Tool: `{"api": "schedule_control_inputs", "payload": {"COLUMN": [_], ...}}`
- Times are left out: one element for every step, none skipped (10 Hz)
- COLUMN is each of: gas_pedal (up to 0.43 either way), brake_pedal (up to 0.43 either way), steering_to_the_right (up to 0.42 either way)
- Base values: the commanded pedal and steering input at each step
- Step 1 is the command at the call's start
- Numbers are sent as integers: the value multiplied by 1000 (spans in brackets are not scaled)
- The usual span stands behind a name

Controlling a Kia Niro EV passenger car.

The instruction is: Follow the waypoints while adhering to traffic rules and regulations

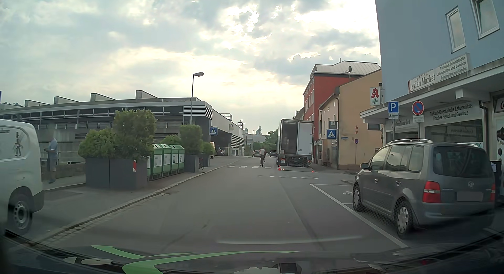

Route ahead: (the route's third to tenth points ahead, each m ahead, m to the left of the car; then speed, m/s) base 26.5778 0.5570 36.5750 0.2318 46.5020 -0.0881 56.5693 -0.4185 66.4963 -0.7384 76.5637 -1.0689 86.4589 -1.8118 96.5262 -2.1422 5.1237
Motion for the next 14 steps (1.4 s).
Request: {"api": "schedule_control_inputs", "payload": {"gas_pedal": [0, 0, 0, 0, 0, 0, 0, 0, 0, 0, 0, 0, 0, 0], "brake_pedal": [0, 0, 0, 0, 12, 79, 110, 128, 134, 140, 134, 134, 134, 134], "steering_to_the_right": [10, 16, 17, 17, 18, 17, 16, 17, 18, 21, 22, 21, 19, 17]}}
